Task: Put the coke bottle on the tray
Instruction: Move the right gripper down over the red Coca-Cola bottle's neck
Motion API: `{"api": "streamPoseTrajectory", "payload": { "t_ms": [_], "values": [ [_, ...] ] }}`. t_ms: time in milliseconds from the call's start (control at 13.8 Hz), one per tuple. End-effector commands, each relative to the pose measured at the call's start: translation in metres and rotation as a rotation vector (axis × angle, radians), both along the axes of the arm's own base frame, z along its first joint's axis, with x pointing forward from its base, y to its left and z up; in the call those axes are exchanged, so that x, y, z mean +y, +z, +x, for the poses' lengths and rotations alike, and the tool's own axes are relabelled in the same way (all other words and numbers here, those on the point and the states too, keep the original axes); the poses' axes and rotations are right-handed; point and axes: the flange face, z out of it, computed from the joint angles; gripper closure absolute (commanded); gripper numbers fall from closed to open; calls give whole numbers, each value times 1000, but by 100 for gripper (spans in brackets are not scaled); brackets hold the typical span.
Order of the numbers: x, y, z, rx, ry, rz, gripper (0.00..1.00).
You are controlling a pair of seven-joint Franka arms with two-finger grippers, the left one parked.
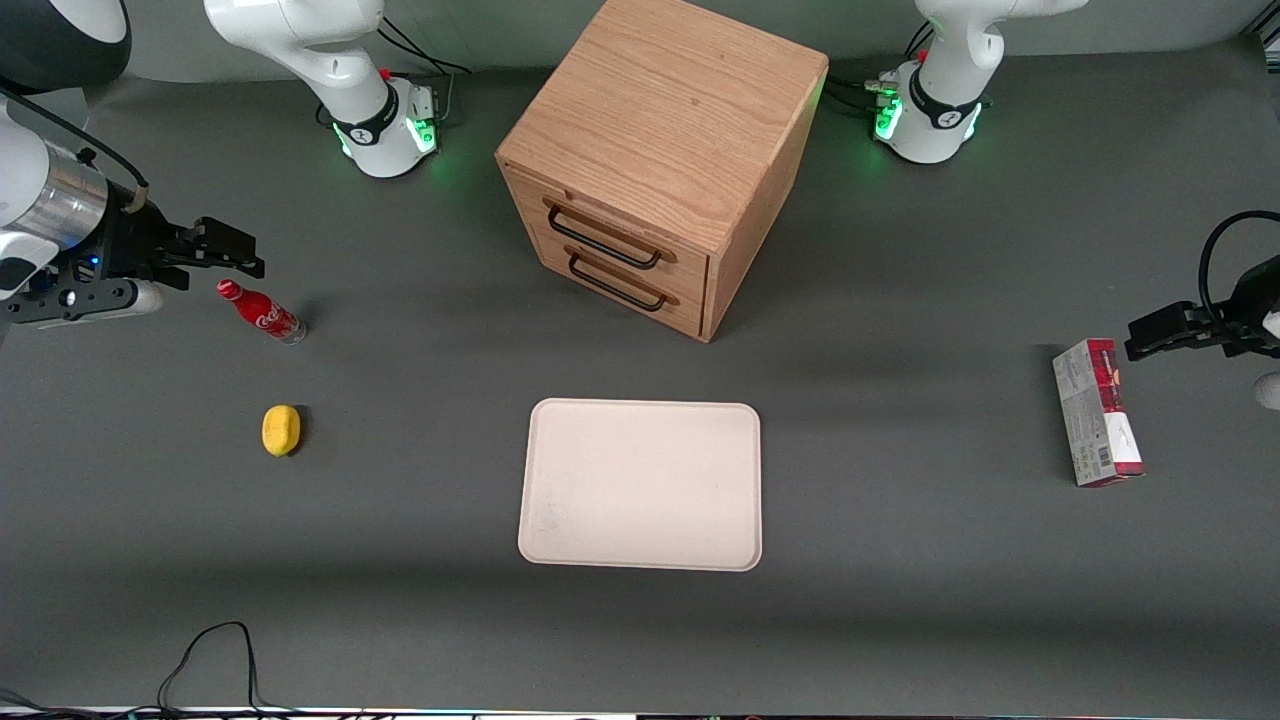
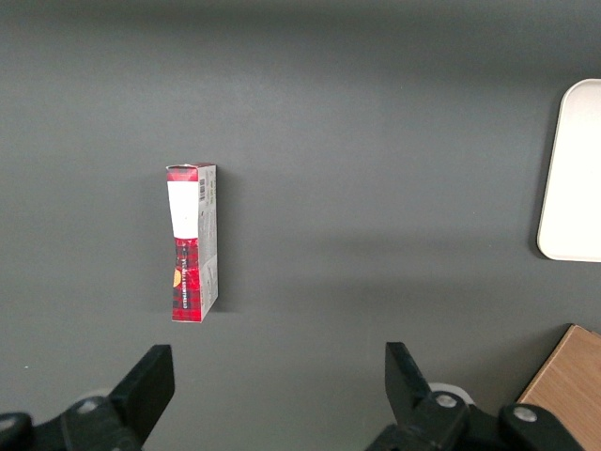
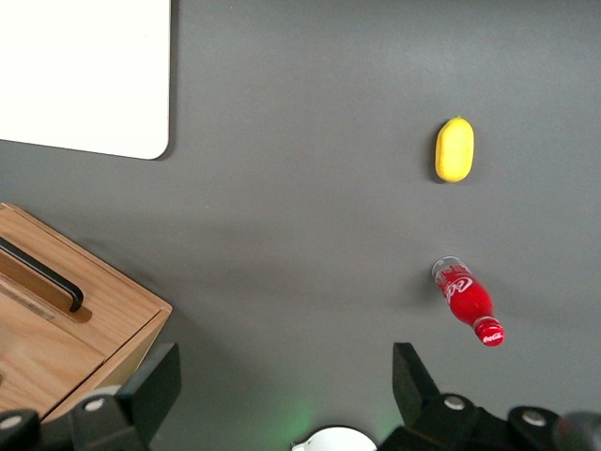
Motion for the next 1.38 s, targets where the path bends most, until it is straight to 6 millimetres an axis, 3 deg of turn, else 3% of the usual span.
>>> {"api": "streamPoseTrajectory", "payload": {
  "t_ms": [0, 289, 1303],
  "values": [
    [4, 8, 2, -5, -53, -29, 0],
    [7, 14, 1, -13, -40, -30, 0],
    [-12, 22, 0, -62, -34, -64, 0]
  ]
}}
